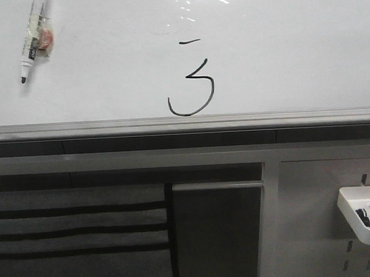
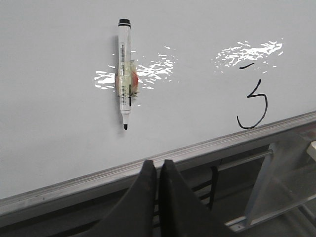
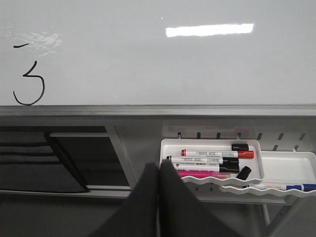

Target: Write number 3 on whiteboard

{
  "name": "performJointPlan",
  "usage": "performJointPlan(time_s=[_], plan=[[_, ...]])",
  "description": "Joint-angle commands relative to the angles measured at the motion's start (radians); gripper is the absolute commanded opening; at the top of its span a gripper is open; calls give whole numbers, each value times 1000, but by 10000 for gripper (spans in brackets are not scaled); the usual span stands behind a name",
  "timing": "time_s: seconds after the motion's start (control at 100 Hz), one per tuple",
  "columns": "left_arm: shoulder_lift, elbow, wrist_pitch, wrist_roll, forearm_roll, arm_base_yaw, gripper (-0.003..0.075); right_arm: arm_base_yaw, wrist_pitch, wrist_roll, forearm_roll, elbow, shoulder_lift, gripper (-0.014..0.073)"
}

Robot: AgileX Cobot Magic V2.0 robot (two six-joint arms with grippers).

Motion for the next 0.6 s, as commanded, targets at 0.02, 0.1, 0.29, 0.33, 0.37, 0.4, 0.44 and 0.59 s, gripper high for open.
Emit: performJointPlan(time_s=[0.02, 0.1, 0.29, 0.33, 0.37, 0.4, 0.44, 0.59], plan=[[-65, 13, -84, -10, 20, 25, -18, -7, -76, 0, -16, -20, 11, -74], [-155, 98, -140, -10, 37, 65, -18, -7, -76, 0, -16, -20, 11, -74], [-354, 338, -340, -10, 20, 153, -18, -7, -76, 0, -16, -20, 11, -74], [-383, 383, -372, -10, 10, 170, -18, -7, -76, 0, -16, -20, 11, -74], [-400, 414, -396, -10, 2, 180, -18, -7, -76, 0, -16, -20, 11, -74], [-415, 440, -409, -10, -1, 187, -18, -7, -76, 0, -16, -20, 11, -74], [-435, 461, -423, -10, -2, 184, -18, -7, -76, 0, -16, -20, 11, -74], [-519, 527, -471, -10, -17, 157, -18, -7, -76, 0, -16, -20, 11, -74]])
